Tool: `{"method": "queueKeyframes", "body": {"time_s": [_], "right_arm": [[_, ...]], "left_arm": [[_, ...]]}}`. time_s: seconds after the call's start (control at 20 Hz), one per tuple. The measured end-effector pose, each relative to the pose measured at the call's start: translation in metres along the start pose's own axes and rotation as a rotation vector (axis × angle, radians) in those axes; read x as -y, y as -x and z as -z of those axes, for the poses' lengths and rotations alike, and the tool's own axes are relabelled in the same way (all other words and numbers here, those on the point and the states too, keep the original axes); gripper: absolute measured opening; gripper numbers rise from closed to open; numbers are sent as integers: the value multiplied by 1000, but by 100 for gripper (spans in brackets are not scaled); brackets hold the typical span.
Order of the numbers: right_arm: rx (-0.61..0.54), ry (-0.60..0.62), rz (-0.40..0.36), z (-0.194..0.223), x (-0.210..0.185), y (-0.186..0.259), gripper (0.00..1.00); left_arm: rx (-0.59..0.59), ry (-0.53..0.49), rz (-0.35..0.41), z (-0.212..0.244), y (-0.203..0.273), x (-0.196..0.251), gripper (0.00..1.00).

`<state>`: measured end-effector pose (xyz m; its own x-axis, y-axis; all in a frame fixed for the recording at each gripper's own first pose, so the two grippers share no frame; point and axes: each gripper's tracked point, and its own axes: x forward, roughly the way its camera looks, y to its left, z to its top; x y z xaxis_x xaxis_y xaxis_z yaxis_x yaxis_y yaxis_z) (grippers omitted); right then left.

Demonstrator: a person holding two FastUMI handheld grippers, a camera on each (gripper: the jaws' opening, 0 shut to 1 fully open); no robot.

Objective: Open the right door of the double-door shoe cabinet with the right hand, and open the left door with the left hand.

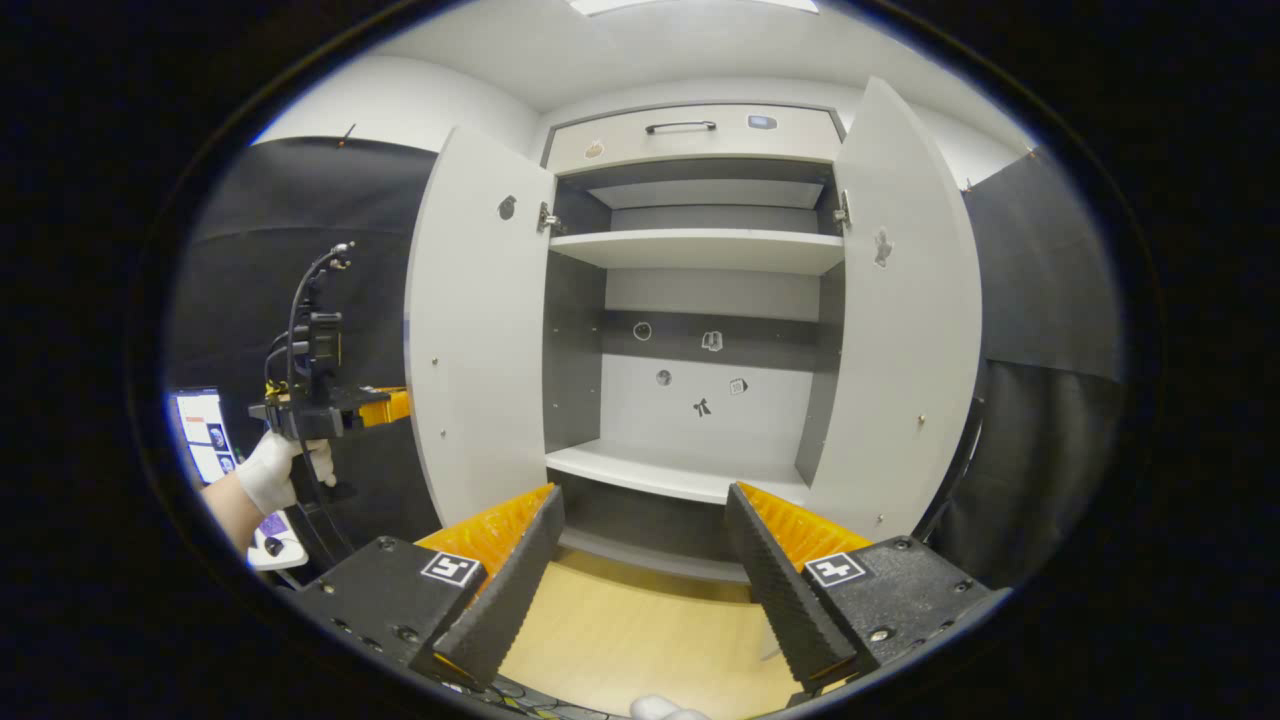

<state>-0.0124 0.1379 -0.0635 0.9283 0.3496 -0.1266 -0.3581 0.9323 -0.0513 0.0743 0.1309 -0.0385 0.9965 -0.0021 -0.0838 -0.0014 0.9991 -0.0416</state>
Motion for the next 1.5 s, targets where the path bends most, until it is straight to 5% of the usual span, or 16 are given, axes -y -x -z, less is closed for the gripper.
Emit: {"method": "queueKeyframes", "body": {"time_s": [0.3,0.4,0.45,0.5,0.65,0.7,0.75,0.8,1.5], "right_arm": [[5,2,31,-2,-14,5,100],[0,-8,48,0,-15,10,100],[-4,-10,57,1,-15,13,100],[-5,-11,72,2,-13,15,100],[6,-21,106,-1,-5,24,100],[10,-22,113,-1,-3,28,100],[15,-23,119,-2,0,31,100],[19,-24,123,-4,3,35,100],[71,-46,221,-20,71,103,100]], "left_arm": [[-6,-21,0,-1,4,-4,1],[-10,-29,-31,0,7,-11,6],[-9,-45,-50,-1,11,-18,19],[-3,-66,-86,-2,17,-26,17],[12,-77,-93,-4,38,-26,60],[20,-69,-84,-6,46,-21,67],[30,-61,-75,-10,55,-14,92],[43,-63,-75,-16,66,-9,95],[68,-75,-55,-53,174,109,96]]}}
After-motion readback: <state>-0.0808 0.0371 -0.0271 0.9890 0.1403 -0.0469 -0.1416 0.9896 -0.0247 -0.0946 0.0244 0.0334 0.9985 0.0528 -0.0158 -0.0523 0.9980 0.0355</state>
